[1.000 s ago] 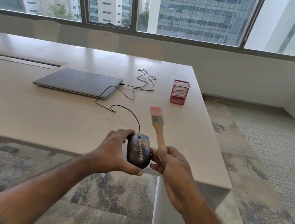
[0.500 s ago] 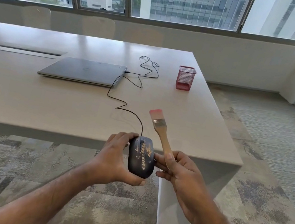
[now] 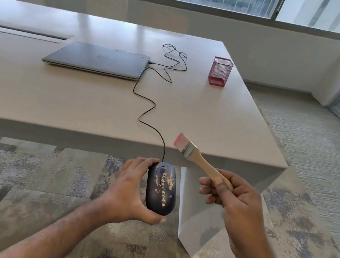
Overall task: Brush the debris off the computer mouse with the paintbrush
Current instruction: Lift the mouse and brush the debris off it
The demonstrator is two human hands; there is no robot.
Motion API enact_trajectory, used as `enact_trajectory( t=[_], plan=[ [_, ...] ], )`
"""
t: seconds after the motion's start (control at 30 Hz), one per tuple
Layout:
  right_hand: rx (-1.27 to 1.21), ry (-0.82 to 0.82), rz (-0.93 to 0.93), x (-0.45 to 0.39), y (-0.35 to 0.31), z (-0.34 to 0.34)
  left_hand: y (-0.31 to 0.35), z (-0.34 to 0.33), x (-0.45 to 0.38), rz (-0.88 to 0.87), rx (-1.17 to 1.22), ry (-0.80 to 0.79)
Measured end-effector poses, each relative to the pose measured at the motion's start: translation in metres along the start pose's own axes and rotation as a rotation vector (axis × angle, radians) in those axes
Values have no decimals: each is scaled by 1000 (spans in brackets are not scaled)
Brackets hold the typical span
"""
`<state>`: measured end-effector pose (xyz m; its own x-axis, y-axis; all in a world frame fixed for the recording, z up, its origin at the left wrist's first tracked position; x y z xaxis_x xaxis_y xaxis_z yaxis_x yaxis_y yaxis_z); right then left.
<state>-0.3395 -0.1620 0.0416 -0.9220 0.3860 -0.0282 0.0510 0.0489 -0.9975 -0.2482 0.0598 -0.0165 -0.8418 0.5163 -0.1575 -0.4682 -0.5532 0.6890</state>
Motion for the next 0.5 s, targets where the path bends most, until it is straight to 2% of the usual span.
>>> enact_trajectory(
  t=[0.17,0.5],
  plan=[
    [-81,102,48,14,10,-12,-8,0,13,-20,-15,-13],
    [-64,248,228,40,10,-32,-23,-1,35,-47,53,-57]
  ],
)
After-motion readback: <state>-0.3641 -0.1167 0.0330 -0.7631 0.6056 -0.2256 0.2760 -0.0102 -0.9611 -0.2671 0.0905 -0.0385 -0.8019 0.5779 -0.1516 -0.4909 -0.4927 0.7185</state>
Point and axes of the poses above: each hand's wrist, its own x-axis away from the middle knuckle, its own z-axis out of the back of the hand, y = z × x, the point moved 1 cm from there along -x, towards the middle knuckle, and after that the axes turned 2 degrees about -z, right-handed, at the moved point
